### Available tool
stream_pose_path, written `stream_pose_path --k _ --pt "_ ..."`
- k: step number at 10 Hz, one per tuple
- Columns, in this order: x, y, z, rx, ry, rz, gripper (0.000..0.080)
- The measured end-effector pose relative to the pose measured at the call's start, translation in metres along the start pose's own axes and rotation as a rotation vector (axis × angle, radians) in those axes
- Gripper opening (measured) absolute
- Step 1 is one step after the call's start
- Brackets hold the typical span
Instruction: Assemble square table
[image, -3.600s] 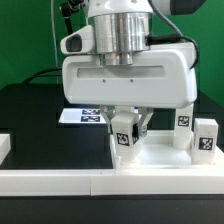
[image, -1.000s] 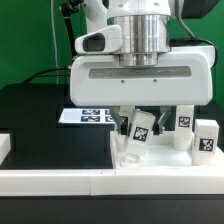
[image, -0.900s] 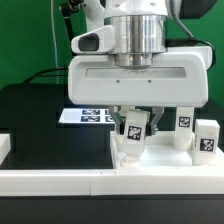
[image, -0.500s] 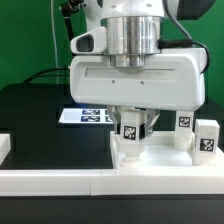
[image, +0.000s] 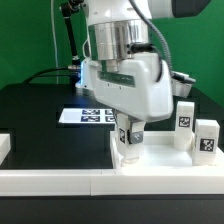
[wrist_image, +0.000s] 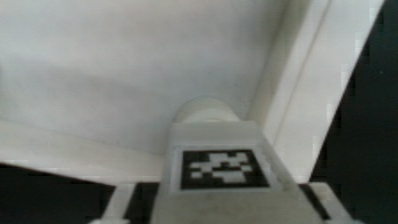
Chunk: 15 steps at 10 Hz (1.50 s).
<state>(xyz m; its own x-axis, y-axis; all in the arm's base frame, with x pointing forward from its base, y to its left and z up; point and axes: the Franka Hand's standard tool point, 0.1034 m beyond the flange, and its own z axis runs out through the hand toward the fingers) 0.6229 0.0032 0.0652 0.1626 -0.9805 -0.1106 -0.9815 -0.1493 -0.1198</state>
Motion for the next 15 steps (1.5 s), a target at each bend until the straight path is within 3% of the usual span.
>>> stream_pose_path --k 4,6,8,11,15 --pt "0.0 0.0 0.0 0.0 0.001 0.081 0.028" --pt "-0.007 -0.005 -0.004 -0.008 0.026 -0.165 0.0603" --pt "-0.013 -0.004 -0.005 -0.011 0.038 -0.441 0.064" --pt "-0.01 -0.004 -0.005 -0.016 0.039 -0.648 0.0649" --pt "-0.006 -0.005 -0.009 -0.036 0.079 -1.259 0.0649"
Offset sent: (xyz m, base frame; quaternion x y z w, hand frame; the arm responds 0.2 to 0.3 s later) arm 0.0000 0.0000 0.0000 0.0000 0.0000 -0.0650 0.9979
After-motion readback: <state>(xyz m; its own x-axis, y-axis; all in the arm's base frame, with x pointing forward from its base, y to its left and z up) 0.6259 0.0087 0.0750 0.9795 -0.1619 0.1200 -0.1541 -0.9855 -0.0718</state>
